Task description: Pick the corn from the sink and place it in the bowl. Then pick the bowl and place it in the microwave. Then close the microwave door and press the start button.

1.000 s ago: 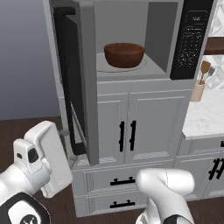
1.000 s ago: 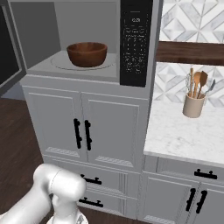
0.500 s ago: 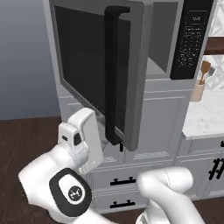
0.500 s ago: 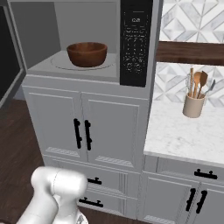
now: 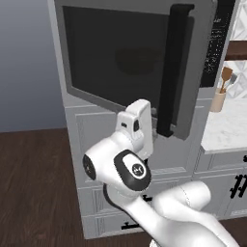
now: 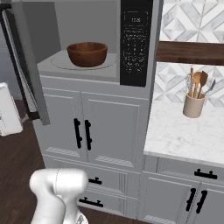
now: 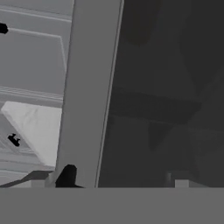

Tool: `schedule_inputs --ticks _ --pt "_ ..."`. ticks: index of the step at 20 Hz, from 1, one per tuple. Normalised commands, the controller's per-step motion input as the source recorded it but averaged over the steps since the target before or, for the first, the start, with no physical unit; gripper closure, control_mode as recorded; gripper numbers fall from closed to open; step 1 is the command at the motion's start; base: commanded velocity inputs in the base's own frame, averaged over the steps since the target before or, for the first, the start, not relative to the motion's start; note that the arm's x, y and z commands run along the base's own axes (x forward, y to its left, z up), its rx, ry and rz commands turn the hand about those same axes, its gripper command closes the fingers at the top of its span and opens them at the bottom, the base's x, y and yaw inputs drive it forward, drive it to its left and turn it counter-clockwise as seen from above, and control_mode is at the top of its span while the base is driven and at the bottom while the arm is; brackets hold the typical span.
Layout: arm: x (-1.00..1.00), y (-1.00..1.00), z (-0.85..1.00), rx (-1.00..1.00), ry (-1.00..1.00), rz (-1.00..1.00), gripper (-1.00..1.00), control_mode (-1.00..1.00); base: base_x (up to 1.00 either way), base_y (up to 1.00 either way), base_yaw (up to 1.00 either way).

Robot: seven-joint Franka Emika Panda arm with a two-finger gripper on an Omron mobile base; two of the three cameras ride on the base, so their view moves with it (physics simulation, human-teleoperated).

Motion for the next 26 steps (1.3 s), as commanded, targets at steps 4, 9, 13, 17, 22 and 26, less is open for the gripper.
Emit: schedule_inputs --ticks 4,9,13,17,22,26 --pt "1.00 -1.00 0.48 0.00 0.00 0.03 -1.00 -1.00 0.00 0.00 0.00" --pt "1.00 -0.92 0.47 0.00 0.00 0.10 -1.00 -1.00 0.00 0.00 0.00" --pt "1.00 -0.71 0.38 0.00 0.00 0.17 -1.00 -1.00 0.00 0.00 0.00" --pt "0.89 -0.45 0.43 0.00 0.03 0.15 -1.00 -1.00 0.00 0.00 0.00" --pt "0.58 -0.17 0.52 0.00 0.08 0.02 -1.00 -1.00 0.00 0.00 0.00" --pt "0.32 -0.16 0.43 0.00 0.15 0.00 -1.00 -1.00 0.00 0.00 0.00"
